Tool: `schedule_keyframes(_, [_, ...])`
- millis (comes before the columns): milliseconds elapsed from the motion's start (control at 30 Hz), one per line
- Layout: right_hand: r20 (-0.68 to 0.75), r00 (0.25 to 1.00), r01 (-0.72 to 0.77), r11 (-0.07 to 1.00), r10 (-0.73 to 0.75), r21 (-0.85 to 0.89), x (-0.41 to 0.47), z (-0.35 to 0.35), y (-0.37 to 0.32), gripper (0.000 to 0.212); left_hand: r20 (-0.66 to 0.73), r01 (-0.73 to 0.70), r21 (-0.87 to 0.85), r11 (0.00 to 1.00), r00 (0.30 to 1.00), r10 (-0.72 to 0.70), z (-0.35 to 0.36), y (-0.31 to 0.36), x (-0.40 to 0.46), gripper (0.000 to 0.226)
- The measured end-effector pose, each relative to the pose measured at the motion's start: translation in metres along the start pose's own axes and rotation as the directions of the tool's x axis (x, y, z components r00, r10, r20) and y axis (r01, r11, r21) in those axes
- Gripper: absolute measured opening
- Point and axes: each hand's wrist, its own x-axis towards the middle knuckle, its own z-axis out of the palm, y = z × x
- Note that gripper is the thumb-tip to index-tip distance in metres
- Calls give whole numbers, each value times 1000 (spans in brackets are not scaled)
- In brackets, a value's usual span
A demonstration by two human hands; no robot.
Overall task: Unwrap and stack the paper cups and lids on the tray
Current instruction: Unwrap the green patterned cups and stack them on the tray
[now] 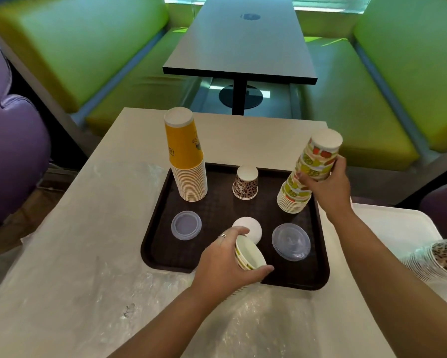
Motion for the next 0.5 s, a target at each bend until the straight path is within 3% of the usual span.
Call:
schedule_keyframes(267, [56,988,-133,982,142,-136,-1,24,39,76,12,1,-15,1000,1000,-1,3,-3,5,82])
schedule_keyframes(500, [45,986,-147,969,159,-200,-2,33,48,79,6,17,-27,999,1000,-17,3,-1,8,84])
